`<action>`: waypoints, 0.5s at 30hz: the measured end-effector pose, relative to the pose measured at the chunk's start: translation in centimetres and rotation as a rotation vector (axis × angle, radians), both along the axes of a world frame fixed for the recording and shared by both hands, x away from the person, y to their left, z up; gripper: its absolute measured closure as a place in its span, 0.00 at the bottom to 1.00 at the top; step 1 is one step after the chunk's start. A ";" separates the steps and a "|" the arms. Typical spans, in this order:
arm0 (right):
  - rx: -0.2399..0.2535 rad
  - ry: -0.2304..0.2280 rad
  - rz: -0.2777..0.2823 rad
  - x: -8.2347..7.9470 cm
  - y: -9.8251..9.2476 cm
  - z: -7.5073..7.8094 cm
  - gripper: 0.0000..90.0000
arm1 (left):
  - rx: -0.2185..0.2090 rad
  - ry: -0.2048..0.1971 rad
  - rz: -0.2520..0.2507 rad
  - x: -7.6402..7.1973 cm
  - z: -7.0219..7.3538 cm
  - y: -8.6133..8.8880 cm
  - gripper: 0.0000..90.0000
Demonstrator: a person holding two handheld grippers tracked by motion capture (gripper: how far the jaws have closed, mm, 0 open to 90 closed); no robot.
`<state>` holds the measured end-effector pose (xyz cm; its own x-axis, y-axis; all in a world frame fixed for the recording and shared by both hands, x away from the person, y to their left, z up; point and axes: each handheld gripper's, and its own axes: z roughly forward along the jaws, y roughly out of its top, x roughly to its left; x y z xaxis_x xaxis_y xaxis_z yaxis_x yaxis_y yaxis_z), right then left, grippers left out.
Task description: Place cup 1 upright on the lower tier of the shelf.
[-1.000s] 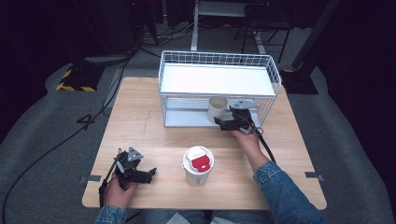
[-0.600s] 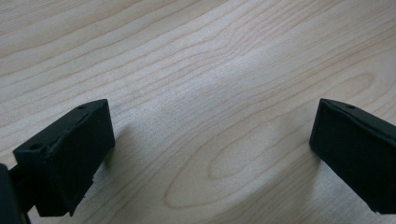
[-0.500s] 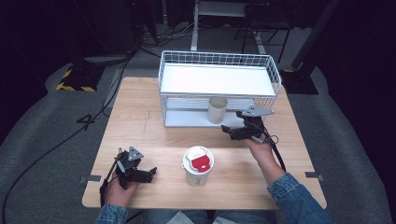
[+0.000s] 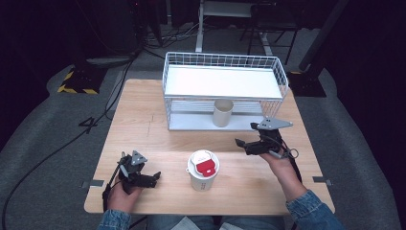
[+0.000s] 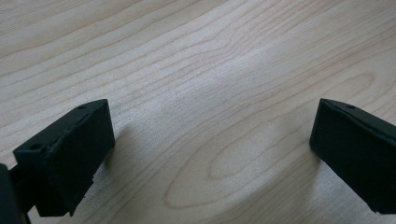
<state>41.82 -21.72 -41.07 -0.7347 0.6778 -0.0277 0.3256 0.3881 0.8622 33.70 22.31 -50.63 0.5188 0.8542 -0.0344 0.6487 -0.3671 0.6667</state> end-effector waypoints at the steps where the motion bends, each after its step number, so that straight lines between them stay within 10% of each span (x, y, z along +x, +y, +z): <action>1: 0.015 -0.009 -0.003 -0.3 -0.3 0.0 0.10 | 0.000 0.000 0.000 0.0 0.0 0.0 0.01; 15: 0.042 0.014 -0.025 -4.0 -4.4 -1.0 0.11 | 0.003 0.001 0.007 0.4 0.0 -0.1 0.00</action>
